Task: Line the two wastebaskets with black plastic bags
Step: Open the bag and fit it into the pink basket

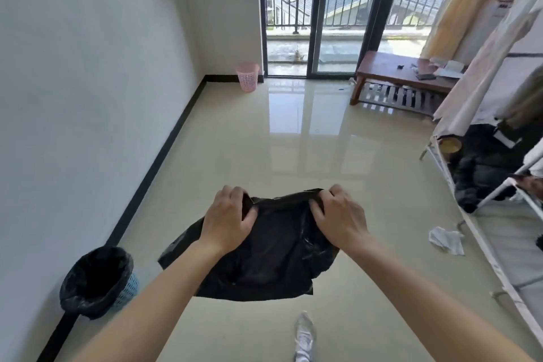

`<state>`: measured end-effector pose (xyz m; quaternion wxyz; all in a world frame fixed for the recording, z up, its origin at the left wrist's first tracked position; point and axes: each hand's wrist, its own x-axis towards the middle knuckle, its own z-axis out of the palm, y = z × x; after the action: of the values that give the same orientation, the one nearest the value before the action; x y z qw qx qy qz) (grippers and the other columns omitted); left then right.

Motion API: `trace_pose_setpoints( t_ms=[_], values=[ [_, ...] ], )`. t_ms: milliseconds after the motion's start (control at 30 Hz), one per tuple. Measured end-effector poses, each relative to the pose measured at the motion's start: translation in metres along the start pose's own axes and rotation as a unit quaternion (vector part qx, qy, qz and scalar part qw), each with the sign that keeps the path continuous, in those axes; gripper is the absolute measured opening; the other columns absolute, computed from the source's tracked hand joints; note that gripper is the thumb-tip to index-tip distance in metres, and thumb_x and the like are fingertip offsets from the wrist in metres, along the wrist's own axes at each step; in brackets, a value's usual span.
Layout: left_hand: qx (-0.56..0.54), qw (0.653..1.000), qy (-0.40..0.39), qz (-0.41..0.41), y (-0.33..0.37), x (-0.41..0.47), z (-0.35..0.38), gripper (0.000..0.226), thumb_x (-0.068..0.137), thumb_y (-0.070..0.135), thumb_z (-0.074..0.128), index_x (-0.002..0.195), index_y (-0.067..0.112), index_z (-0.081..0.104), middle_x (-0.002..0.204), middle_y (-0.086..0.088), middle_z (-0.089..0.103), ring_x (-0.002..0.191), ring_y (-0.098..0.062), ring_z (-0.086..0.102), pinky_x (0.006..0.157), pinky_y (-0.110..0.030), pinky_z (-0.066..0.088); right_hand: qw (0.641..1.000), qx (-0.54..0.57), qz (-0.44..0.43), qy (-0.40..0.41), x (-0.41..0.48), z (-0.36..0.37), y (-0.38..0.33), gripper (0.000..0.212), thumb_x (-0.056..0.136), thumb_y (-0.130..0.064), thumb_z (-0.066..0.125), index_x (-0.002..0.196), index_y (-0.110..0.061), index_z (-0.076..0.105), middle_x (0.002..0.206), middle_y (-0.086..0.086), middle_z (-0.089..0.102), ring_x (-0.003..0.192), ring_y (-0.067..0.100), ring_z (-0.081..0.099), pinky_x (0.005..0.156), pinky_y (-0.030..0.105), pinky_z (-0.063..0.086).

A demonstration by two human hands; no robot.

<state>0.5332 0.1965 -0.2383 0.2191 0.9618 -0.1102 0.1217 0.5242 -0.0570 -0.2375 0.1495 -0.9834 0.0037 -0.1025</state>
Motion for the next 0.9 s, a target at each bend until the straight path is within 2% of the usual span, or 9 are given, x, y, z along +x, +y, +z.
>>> trace_pose_setpoints(
  t_ms=[67,200,400,467,533,600,700,800,900],
  values=[
    [0.015,1.0,-0.015,0.015,-0.013,0.064,0.021,0.035,0.085,0.045,0.061,0.105,0.018,0.051,0.094,0.005,0.047,0.085,-0.014,0.045,0.069,-0.025,0.039,1.0,-0.012,0.003,0.006,0.064,0.017,0.012,0.036,0.096,-0.045,0.048,0.092,-0.014,0.066,0.092,0.003,0.055,0.085,0.028,0.06,0.07,0.037,0.046],
    [0.013,0.999,-0.043,-0.021,-0.036,0.199,0.054,0.04,0.079,0.041,0.064,0.108,0.019,0.049,0.099,0.004,0.045,0.091,-0.017,0.047,0.07,-0.027,0.039,1.0,0.002,0.012,-0.027,0.199,0.042,0.036,0.031,0.084,-0.05,0.062,0.096,-0.022,0.066,0.095,0.0,0.054,0.089,0.026,0.06,0.073,0.035,0.047],
    [0.025,0.997,-0.067,-0.027,-0.081,0.374,0.058,0.064,0.066,0.048,0.067,0.12,0.024,0.042,0.104,0.004,0.034,0.102,-0.017,0.04,0.078,-0.029,0.043,0.995,0.017,-0.034,-0.092,0.391,0.053,0.028,0.068,0.063,-0.048,0.079,0.118,-0.024,0.047,0.107,0.001,0.042,0.092,0.025,0.054,0.073,0.035,0.044],
    [0.008,0.998,-0.046,-0.035,-0.105,0.425,0.062,0.068,0.068,0.058,0.068,0.122,0.027,0.041,0.106,0.005,0.033,0.103,-0.014,0.037,0.083,-0.028,0.042,0.993,0.024,-0.066,-0.097,0.453,0.067,0.017,0.074,0.063,-0.045,0.078,0.124,-0.024,0.041,0.108,0.002,0.04,0.091,0.027,0.054,0.069,0.035,0.043],
    [-0.013,0.998,-0.006,-0.055,-0.135,0.478,0.072,0.06,0.077,0.068,0.058,0.121,0.029,0.044,0.106,0.006,0.037,0.101,-0.011,0.039,0.085,-0.028,0.041,0.991,0.028,-0.098,-0.087,0.515,0.088,0.007,0.074,0.069,-0.044,0.074,0.13,-0.025,0.036,0.11,0.003,0.041,0.09,0.028,0.056,0.067,0.036,0.045],
    [-0.028,0.995,0.04,-0.081,-0.166,0.532,0.084,0.046,0.088,0.063,0.045,0.117,0.028,0.048,0.104,0.006,0.042,0.099,-0.013,0.046,0.082,-0.03,0.044,0.991,0.031,-0.118,-0.061,0.575,0.111,-0.001,0.063,0.08,-0.042,0.067,0.132,-0.024,0.037,0.111,0.004,0.045,0.089,0.028,0.058,0.066,0.037,0.048],
    [-0.021,0.994,0.07,-0.082,-0.217,0.621,0.105,0.03,0.093,0.041,0.05,0.115,0.022,0.051,0.102,0.003,0.044,0.096,-0.017,0.05,0.075,-0.031,0.046,0.992,0.033,-0.118,-0.035,0.672,0.15,-0.018,0.048,0.09,-0.036,0.059,0.132,-0.021,0.042,0.109,0.005,0.048,0.086,0.029,0.06,0.062,0.036,0.047],
    [0.0,0.997,0.032,-0.07,-0.26,0.708,0.12,0.033,0.09,0.032,0.056,0.119,0.017,0.052,0.104,-0.002,0.045,0.097,-0.021,0.049,0.077,-0.03,0.046,0.991,0.022,-0.109,-0.068,0.763,0.179,-0.036,0.057,0.084,-0.033,0.065,0.133,-0.021,0.039,0.111,0.005,0.047,0.088,0.029,0.06,0.063,0.036,0.049],
    [0.011,0.999,0.004,-0.045,-0.293,0.796,0.126,0.037,0.089,0.034,0.055,0.122,0.015,0.05,0.107,-0.005,0.047,0.101,-0.023,0.048,0.086,-0.033,0.046,0.991,0.006,-0.103,-0.085,0.85,0.194,-0.046,0.068,0.075,-0.032,0.072,0.132,-0.023,0.035,0.109,0.004,0.044,0.088,0.029,0.059,0.061,0.034,0.046]
  ],
)
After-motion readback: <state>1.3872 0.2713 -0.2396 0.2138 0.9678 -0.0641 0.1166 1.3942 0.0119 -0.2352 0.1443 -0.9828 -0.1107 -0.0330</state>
